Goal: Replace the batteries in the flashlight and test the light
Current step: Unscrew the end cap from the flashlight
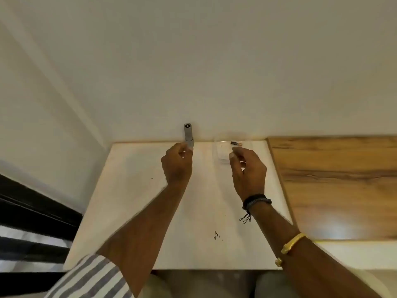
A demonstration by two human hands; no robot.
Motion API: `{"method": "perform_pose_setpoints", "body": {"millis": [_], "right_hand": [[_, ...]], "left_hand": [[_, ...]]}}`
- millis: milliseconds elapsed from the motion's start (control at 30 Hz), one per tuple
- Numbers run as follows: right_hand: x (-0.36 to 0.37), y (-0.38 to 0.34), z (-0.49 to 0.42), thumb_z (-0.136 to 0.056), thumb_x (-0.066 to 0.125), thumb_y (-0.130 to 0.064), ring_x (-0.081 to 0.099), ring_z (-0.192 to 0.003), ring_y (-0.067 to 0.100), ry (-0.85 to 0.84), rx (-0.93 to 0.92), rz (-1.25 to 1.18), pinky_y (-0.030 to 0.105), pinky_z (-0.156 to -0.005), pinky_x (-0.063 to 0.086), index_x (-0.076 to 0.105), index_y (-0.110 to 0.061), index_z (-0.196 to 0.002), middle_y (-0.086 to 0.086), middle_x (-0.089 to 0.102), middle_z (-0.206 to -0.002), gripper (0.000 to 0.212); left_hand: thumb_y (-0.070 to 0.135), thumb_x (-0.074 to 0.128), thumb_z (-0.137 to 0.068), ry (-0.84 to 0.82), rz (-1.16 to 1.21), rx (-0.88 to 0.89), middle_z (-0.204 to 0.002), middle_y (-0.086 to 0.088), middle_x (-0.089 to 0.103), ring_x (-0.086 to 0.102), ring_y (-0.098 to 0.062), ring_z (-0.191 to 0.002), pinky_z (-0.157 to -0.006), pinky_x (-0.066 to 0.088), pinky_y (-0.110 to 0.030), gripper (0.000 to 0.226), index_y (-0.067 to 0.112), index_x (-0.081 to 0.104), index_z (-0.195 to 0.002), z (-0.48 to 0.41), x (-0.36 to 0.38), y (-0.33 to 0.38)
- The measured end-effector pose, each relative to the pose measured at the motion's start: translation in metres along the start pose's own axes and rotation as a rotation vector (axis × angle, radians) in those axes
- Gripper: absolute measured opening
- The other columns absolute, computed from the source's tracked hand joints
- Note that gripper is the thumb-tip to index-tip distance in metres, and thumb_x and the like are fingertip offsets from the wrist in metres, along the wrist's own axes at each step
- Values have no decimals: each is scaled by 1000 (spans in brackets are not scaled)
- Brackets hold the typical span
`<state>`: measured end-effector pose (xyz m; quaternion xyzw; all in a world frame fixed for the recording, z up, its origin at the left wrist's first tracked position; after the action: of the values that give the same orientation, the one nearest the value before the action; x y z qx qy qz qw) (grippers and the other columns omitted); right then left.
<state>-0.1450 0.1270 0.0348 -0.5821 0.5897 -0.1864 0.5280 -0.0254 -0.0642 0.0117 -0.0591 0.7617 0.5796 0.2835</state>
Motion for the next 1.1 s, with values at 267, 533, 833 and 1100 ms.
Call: {"method": "perform_pose_setpoints", "body": {"millis": [267, 533, 833, 1100], "right_hand": [[36, 26, -24, -97, 65, -16, 67, -82, 8, -16, 83, -46, 9, -75, 51, 76, -12, -102, -10, 70, -91, 13], [56, 32, -28, -97, 66, -16, 66, -81, 0, -16, 107, -134, 7, -72, 49, 77, -14, -99, -14, 69, -87, 11], [53, 28, -27, -97, 67, -18, 71, -83, 20, -15, 129, -184, 35, -78, 61, 76, -13, -102, 0, 75, -90, 12], [36, 24, -11, -97, 67, -18, 73, -88, 22, -5, 180, -203, 46, -81, 62, 76, -11, -105, 2, 76, -95, 14]], "left_hand": [[32, 74, -86, 49, 5, -130, -111, -3, 73, 65, -12, -91, -80, 43, -20, 38, 12, 69, -118, -53, 22, -21], [34, 78, -81, 20, 59, -152, -109, 1, 70, 61, -7, -86, -79, 49, -23, 44, 14, 68, -118, -75, 45, -36], [32, 72, -85, 12, 5, -81, -89, 6, 69, 65, -16, -89, -78, 49, -28, 20, 15, 71, -96, -73, 55, -28], [33, 72, -86, -25, 26, -38, -102, 1, 74, 66, -16, -99, -88, 50, -31, 24, 15, 73, -102, -37, 40, -13]]}}
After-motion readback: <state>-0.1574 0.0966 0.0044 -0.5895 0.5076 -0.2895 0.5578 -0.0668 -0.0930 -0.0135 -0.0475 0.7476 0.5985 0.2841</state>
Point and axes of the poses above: each hand's wrist, its own z-axis away from the middle knuckle, its own x-axis out of the palm, y = z × x, the point moved 7 cm from there along -z, towards the middle knuckle
